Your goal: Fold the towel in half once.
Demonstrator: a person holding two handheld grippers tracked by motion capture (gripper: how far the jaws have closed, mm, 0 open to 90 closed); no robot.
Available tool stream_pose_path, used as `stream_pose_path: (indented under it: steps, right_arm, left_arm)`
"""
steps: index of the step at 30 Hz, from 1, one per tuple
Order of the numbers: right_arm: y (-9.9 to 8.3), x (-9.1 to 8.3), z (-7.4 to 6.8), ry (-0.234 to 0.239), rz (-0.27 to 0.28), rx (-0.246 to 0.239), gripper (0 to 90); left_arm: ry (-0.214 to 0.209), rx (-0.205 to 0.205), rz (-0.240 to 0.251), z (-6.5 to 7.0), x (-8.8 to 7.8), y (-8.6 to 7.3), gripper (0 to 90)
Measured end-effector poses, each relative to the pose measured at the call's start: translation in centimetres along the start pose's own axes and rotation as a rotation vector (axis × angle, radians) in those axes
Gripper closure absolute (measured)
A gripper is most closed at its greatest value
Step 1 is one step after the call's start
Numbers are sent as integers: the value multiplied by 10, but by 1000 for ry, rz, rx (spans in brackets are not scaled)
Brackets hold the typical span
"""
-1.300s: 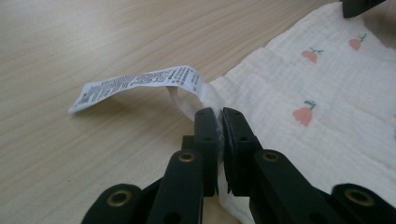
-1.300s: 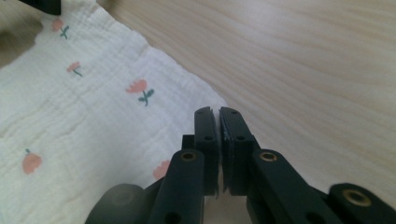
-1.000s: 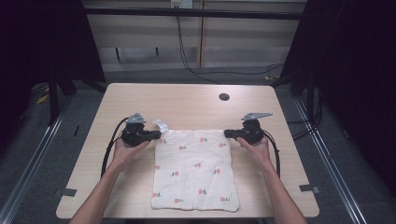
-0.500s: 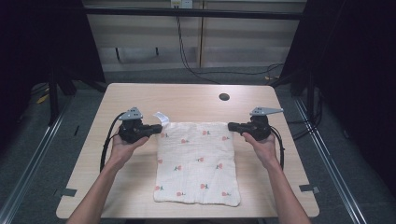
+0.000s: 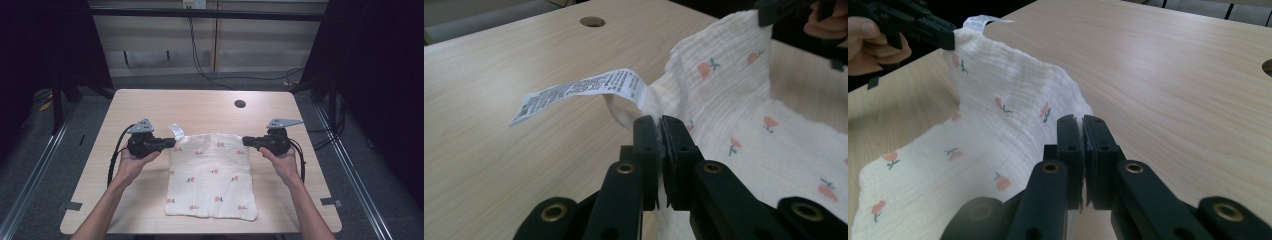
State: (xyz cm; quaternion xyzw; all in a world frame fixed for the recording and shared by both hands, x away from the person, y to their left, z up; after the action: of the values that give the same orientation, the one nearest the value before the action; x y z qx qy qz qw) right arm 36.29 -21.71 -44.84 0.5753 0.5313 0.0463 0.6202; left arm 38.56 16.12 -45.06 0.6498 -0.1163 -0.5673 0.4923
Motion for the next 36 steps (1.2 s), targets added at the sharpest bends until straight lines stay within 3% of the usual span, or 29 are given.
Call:
stream_pose_path:
  steps: [1,7,11,13,24,26,36]
  right_arm:
    - [0,-1,-2,-6,-3,-6,866]
    - [-7,-10,-6,-8,-5,-12,866]
    - [-9,-18,-12,1,-8,-22,866]
    - [-9,-19,-15,5,-11,-35,865]
    - [-10,-29,-39,29,-4,-86,864]
    - [-13,-32,-44,33,-8,-93,864]
    - [-38,-37,-55,58,-41,-93,865]
  left_arm:
    - [13,3,-3,1,-2,-1,859]
    - [2,-13,13,3,-13,-7,859]
    - [0,20,-4,8,-15,-12,855]
    - [-21,17,12,11,-19,-12,855]
    - [8,57,-4,31,-30,-17,854]
    - [-10,51,8,34,-33,-18,854]
    - [-23,41,-15,41,-36,-36,855]
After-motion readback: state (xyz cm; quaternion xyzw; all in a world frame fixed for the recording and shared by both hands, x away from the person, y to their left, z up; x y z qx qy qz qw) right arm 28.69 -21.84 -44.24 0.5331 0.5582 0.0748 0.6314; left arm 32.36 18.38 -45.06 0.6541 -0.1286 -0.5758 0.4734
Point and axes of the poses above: each handheld gripper's, and its own axes: x roughly forward along the jaws, y roughly out of its top, z roughly to its right, the point moved 3 cm from there along x, roughly forward along the jaws, and after that the axes turned 9 degrees about -z, right-handed, at the moved point
